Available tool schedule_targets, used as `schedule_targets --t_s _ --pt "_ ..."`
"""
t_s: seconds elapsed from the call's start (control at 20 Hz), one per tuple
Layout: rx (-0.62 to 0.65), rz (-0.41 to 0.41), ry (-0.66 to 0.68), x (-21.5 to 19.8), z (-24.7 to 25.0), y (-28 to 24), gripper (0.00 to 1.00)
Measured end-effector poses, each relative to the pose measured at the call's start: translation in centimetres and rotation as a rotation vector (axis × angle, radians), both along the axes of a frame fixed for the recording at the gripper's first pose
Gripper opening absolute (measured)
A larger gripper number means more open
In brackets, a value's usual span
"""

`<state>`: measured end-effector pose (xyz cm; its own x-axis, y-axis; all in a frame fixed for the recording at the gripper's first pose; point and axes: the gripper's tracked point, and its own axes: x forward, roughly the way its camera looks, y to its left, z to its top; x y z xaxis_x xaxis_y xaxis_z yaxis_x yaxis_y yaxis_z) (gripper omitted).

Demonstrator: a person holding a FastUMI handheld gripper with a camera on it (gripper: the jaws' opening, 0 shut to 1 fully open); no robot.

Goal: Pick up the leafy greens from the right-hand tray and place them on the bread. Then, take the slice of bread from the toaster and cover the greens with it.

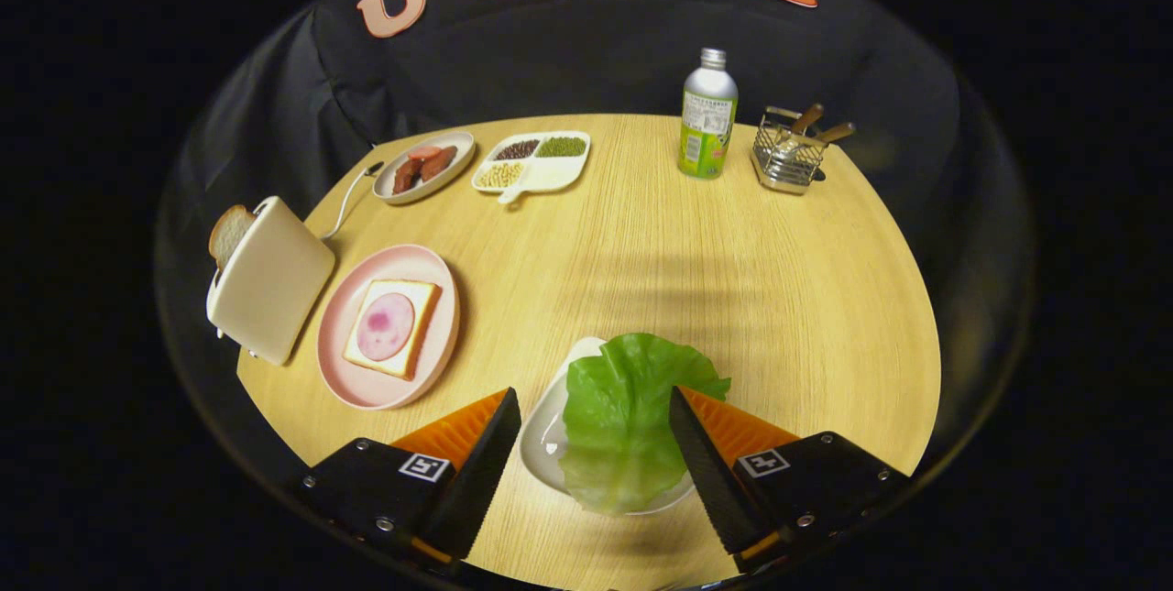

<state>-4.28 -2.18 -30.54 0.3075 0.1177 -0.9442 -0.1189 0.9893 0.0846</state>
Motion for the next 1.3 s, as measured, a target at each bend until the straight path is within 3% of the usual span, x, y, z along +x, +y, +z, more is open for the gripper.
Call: schedule_targets --t_s 0.3,0.5,0.6,0.75,0.85,1.3 --pt "-0.035 -0.002 0.128 -1.6 -4.4 -0.6 0.87" --pt "-0.092 0.007 0.106 -1.3 -4.6 -0.6 0.7" --pt "-0.095 0.012 0.103 -1.1 -4.6 -0.6 0.5" --pt "-0.076 -0.046 0.113 -0.9 -4.5 -1.0 0.15" --pt "-0.041 -0.079 0.118 -0.8 -4.2 -0.7 0.05" --pt "0.08 -0.034 -0.038 2.4 2.2 4.7 0.03"
